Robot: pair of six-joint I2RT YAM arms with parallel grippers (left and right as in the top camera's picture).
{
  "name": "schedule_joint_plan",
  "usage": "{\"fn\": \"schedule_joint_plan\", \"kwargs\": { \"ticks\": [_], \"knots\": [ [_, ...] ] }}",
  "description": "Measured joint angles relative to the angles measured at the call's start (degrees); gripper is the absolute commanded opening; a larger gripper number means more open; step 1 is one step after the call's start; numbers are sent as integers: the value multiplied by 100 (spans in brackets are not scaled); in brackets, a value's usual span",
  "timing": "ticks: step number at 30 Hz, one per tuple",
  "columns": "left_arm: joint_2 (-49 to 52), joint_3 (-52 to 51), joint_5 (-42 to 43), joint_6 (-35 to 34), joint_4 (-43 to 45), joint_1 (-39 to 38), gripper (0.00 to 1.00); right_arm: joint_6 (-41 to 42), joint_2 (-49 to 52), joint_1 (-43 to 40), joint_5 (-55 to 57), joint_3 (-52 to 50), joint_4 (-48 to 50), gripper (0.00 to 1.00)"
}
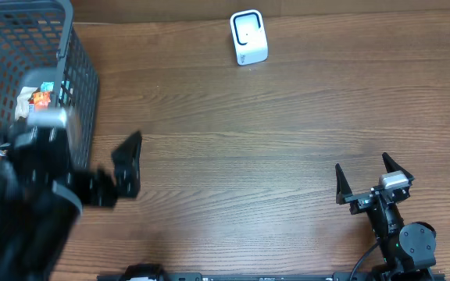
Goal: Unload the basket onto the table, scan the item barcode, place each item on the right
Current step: 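Reach the left gripper into the grey basket and grasp a packaged item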
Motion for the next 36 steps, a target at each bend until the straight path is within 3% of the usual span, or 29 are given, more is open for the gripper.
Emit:
{"fn": "schedule_joint_plan", "kwargs": {
  "ticks": [7, 16, 28, 36],
  "knots": [
    [1381, 391, 50, 42, -39, 0, 99, 0, 2, 0, 2, 0, -2, 100],
    [2435, 391, -1038, 350, 321, 109, 100, -2, 2, 0, 0, 0, -2, 100],
    [2739, 391, -1425, 531, 1502, 1976, 100, 0, 2, 0, 0, 0, -2, 100],
    [3091, 400, -1386, 739, 1593, 2817, 100, 0, 2, 0, 0, 0, -2, 100]
  ]
}}
